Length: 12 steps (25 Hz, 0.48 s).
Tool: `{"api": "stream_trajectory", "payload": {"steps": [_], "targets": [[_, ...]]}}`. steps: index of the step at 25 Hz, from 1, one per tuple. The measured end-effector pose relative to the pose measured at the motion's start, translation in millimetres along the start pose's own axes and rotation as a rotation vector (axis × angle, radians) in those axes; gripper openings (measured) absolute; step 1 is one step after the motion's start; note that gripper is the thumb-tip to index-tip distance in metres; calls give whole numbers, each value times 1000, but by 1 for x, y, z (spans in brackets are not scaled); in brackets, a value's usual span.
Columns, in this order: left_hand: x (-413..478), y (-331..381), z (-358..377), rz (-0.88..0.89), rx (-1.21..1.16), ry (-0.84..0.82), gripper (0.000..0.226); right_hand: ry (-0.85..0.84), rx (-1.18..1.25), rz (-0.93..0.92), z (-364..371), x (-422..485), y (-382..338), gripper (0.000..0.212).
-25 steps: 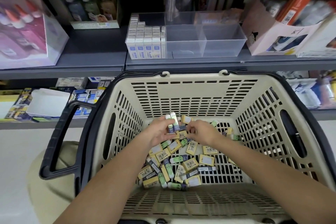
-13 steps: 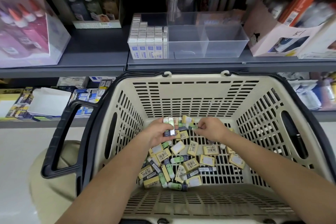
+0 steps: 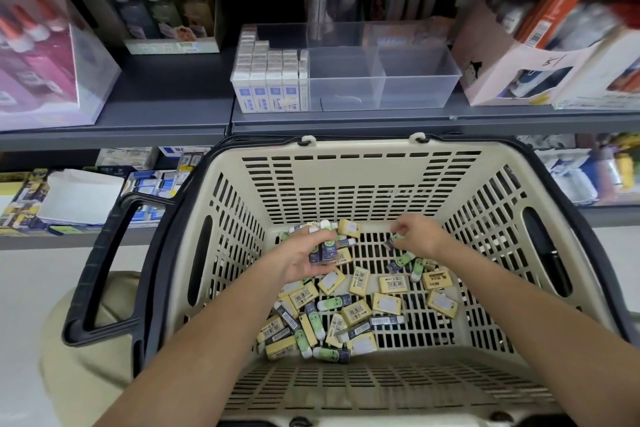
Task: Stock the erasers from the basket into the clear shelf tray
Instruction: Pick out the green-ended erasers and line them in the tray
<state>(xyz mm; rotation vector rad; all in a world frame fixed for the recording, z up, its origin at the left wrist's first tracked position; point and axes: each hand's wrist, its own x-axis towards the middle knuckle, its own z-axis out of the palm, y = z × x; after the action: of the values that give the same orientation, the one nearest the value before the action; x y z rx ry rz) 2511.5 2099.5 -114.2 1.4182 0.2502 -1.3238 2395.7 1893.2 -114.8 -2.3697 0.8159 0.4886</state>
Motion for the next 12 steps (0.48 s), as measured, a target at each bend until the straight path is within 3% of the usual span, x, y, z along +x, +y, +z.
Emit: {"api": "stream_trajectory", "payload": {"steps": [2,6,8,12], "targets": [[2,-1,1,-4,-3,-21,41,-31,-109,60,-4,2,22,43],[8,-4,4,-1,56,-34,32,-207,-286,-43,4,3,34,86],[8,-5,3,0,71,-32,28,-158,-339,-55,11,3,31,81],[8,-4,0,0,62,-39,19,-111,-558,-138,25,2,23,52]]}}
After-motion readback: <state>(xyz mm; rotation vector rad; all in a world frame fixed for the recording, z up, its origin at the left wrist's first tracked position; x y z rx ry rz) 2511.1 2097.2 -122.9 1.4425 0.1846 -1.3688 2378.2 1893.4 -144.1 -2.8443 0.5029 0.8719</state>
